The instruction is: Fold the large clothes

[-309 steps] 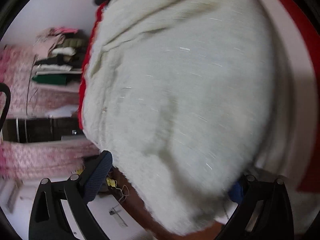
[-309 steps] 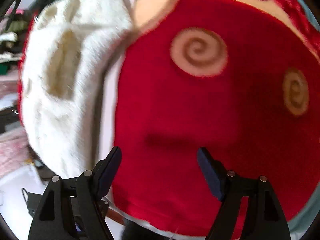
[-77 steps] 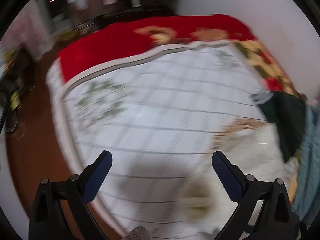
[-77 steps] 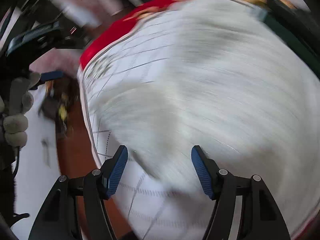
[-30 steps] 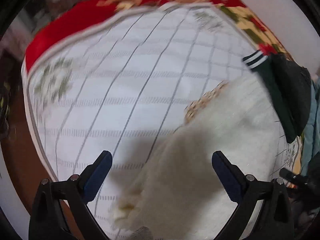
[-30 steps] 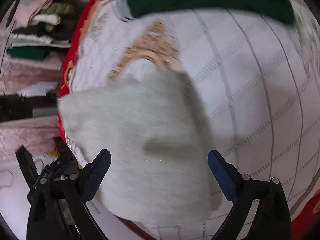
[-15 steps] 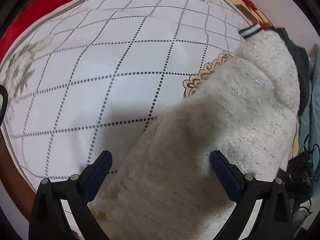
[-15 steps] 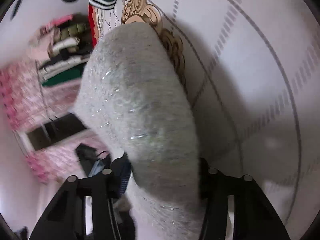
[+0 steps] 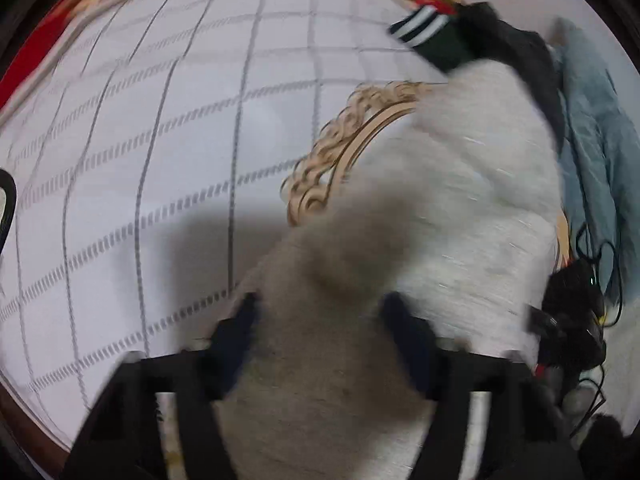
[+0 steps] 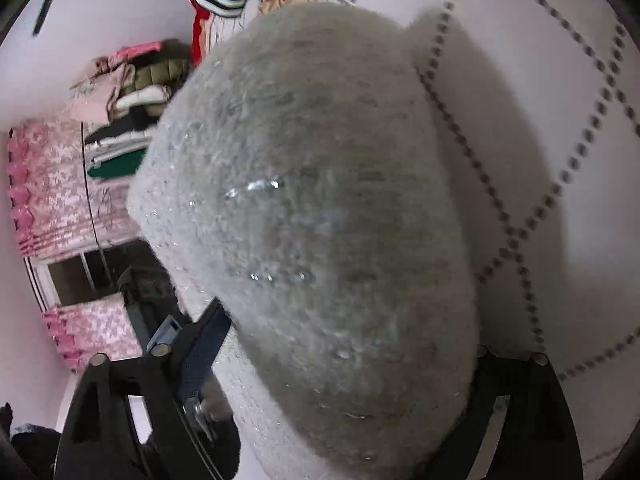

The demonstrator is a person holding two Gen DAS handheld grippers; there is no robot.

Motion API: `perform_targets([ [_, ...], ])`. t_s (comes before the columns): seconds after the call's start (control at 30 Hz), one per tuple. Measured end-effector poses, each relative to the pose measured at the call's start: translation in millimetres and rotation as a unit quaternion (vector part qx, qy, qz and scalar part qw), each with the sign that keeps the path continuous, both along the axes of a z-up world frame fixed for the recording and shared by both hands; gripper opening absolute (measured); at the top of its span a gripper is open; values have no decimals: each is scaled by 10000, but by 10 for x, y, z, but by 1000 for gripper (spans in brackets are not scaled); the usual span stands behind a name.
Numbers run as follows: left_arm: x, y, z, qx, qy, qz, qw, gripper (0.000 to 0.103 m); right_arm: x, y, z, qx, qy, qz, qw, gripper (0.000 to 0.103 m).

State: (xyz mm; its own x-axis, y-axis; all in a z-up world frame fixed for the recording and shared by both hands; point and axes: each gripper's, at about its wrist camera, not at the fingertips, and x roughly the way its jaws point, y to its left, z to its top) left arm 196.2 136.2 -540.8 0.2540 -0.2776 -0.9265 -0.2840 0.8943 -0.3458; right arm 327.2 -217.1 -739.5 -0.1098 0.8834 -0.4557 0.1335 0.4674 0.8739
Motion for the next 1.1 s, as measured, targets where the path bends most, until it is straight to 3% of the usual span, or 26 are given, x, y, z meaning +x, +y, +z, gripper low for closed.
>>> perform_targets([
  [0.03,12,-35,46,-36,-68,-112,9999,16,-9,31,27,61,47,-147,9999,71],
  [0.1,56,39,168,-41,-202,-188,9996,12,-35,93,46,204,129,-348,9991,60],
  [0.27,154,260,409,-68,-367,-264,9990,10,-142,265,267,504,307,-845,9947,49],
  [0.57,372,483,1083,166,-618,-365,9973,10,16,427,1056,961,89,-906,9912,46],
  [0.7,794,487,1412,250,-804,-454,9954,10,338,471,1511,1137,-158,-815,9900,46],
  [0.9,1585,246,2001,393,-1189,-646,9900,10,1115,195,2211,1295,-457,-943,9860,46],
  [1.1,2744,-153,2317,350,-1592,-761,9837,9,2191,-386,2817,1508,-877,-1166,9777,46],
])
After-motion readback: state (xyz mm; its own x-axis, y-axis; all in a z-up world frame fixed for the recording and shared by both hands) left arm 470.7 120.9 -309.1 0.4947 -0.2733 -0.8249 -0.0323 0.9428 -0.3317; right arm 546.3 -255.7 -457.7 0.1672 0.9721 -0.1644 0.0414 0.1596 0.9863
